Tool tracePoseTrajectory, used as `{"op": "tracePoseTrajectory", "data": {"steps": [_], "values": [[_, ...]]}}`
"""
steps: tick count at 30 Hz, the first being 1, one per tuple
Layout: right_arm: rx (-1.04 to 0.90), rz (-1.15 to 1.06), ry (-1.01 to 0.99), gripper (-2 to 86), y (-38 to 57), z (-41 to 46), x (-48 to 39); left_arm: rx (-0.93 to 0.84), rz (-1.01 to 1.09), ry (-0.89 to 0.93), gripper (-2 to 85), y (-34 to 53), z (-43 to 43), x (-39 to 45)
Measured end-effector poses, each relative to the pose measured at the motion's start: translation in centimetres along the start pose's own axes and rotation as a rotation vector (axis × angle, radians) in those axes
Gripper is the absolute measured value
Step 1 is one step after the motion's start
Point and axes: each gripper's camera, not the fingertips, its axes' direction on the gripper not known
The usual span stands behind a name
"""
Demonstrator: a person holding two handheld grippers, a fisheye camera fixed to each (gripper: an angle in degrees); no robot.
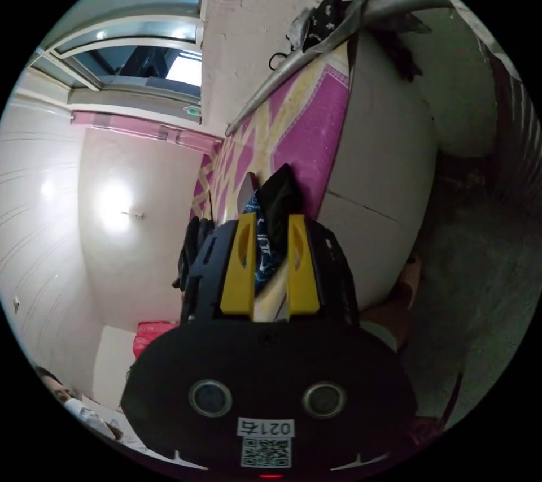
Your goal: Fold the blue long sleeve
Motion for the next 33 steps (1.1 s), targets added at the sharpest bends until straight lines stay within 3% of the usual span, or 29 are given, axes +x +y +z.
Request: {"op": "tracePoseTrajectory", "data": {"steps": [4,10,15,18,22,27,33], "values": [[0.018,-0.035,0.024,1.4,1.4,1.4,-1.9,0.05,-0.011,0.022,-1.0,1.5,-4.1,0.3],[0.073,-0.724,-0.05,0.7,12.5,3.5,-22.3,0.082,0.003,-0.046,-0.9,4.8,-11.3,1.0],[-0.13,-1.196,-0.251,0.6,30.3,10.7,-39.2,0.126,-0.02,-0.077,-0.9,8.5,-17.5,1.0],[-0.31,-1.307,-0.343,0.6,40.9,16.6,-43.9,0.166,-0.041,-0.116,-0.9,11.3,-21.6,1.1],[-0.522,-1.387,-0.339,0.7,53.8,25.6,-45.0,0.243,-0.095,-0.156,-0.9,15.2,-27.2,0.9],[-0.835,-1.476,-0.165,0.9,69.3,38.9,-39.9,0.286,-0.177,-0.181,-0.9,19.0,-32.4,0.2],[-0.813,-1.538,-0.261,2.8,75.9,39.5,-40.1,0.364,-0.249,-0.222,-0.9,22.5,-38.0,-0.1]]}}
